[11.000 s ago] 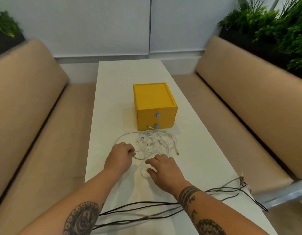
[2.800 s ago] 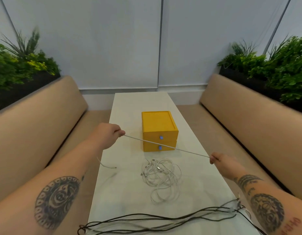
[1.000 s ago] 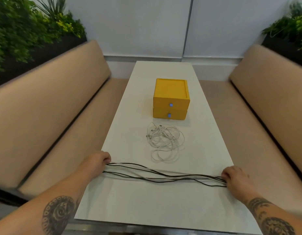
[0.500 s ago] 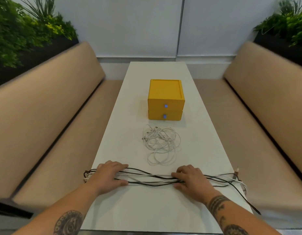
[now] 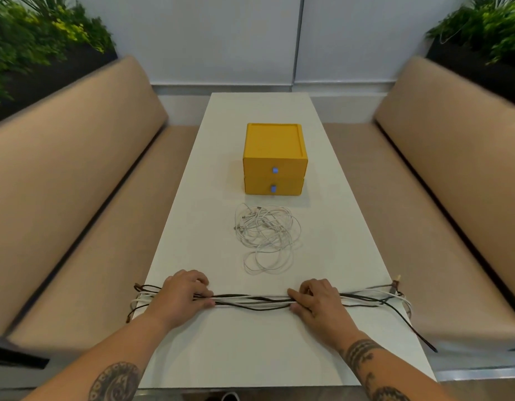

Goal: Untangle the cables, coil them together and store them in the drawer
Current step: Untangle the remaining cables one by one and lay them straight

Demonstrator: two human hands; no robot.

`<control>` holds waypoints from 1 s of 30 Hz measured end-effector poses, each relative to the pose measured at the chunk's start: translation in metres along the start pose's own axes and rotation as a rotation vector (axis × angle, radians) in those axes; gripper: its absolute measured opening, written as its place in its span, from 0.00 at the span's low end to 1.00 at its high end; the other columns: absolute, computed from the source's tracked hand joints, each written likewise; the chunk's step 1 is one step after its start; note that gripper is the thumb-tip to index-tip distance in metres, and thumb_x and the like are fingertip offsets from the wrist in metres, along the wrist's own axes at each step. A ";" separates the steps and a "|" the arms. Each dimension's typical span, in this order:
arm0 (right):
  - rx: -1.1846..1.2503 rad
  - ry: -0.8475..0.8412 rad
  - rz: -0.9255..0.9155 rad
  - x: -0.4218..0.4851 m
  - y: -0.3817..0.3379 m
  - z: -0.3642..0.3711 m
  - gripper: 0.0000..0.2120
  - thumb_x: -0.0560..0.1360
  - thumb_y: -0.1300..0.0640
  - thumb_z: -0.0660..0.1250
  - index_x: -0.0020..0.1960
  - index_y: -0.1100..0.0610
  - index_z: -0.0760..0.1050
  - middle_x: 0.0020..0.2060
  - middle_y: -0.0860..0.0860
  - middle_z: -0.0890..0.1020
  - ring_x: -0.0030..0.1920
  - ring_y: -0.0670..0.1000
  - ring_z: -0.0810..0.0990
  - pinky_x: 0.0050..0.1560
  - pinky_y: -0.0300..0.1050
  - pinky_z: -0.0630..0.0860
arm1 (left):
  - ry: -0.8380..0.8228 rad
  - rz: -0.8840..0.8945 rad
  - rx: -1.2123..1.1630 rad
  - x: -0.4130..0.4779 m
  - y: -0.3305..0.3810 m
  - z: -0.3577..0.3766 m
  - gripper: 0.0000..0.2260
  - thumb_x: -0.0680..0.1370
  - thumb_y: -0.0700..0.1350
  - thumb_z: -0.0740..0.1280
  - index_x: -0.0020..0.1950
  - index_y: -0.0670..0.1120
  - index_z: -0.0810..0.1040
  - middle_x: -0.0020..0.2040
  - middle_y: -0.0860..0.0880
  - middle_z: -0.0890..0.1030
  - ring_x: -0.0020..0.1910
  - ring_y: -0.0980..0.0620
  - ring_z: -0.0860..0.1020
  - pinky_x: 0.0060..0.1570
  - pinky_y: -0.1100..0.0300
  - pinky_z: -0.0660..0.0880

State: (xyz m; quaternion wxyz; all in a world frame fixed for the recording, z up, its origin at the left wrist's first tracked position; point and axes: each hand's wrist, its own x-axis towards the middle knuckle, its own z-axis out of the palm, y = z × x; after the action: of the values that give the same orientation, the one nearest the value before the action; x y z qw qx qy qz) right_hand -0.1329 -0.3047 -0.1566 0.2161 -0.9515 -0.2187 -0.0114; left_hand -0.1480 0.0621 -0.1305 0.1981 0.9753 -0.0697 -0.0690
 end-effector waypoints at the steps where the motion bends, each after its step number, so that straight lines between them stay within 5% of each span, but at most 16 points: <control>1: 0.002 0.003 0.012 -0.003 0.000 0.001 0.20 0.78 0.38 0.57 0.64 0.42 0.79 0.49 0.42 0.75 0.51 0.48 0.70 0.53 0.48 0.70 | 0.004 0.000 -0.007 -0.001 0.001 -0.001 0.19 0.70 0.69 0.66 0.50 0.60 0.86 0.51 0.67 0.73 0.51 0.59 0.70 0.56 0.56 0.67; 4: 0.003 0.034 0.021 -0.005 -0.004 0.002 0.18 0.78 0.39 0.58 0.63 0.41 0.79 0.48 0.41 0.74 0.51 0.47 0.70 0.53 0.47 0.69 | -0.015 0.017 0.012 -0.004 0.002 -0.003 0.25 0.68 0.72 0.59 0.51 0.60 0.85 0.52 0.67 0.74 0.51 0.62 0.70 0.56 0.57 0.66; 9: 0.017 0.095 0.015 -0.007 -0.002 0.008 0.14 0.77 0.40 0.63 0.59 0.40 0.81 0.46 0.39 0.73 0.49 0.46 0.71 0.50 0.47 0.70 | 0.020 -0.002 -0.048 0.001 0.012 -0.007 0.13 0.75 0.67 0.56 0.44 0.66 0.77 0.45 0.65 0.76 0.48 0.63 0.73 0.53 0.56 0.70; 19: 0.017 0.104 0.123 0.005 -0.016 -0.001 0.14 0.77 0.39 0.61 0.56 0.39 0.82 0.41 0.38 0.75 0.46 0.45 0.73 0.46 0.45 0.66 | -0.137 -0.181 -0.109 0.056 0.028 -0.020 0.21 0.82 0.58 0.57 0.33 0.50 0.68 0.34 0.52 0.76 0.37 0.52 0.75 0.40 0.56 0.70; 25: 0.028 0.082 0.289 0.019 -0.026 -0.007 0.21 0.75 0.37 0.53 0.50 0.41 0.83 0.38 0.39 0.79 0.46 0.45 0.74 0.48 0.47 0.66 | -0.137 -0.232 -0.250 0.100 0.031 -0.023 0.17 0.82 0.57 0.58 0.36 0.52 0.71 0.37 0.51 0.78 0.40 0.51 0.77 0.39 0.58 0.69; 30: -0.024 0.019 0.377 0.031 -0.033 -0.010 0.17 0.79 0.41 0.57 0.44 0.45 0.82 0.38 0.38 0.76 0.45 0.46 0.74 0.48 0.48 0.66 | -0.118 -0.308 -0.389 0.117 0.031 -0.019 0.11 0.82 0.55 0.61 0.52 0.50 0.78 0.46 0.51 0.82 0.47 0.50 0.79 0.42 0.58 0.70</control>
State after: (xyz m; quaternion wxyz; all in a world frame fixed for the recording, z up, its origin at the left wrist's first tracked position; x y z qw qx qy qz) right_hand -0.1177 -0.2693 -0.1305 0.2051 -0.9780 -0.0345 0.0176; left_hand -0.0336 0.0222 -0.1133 0.3649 0.9121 0.0829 -0.1674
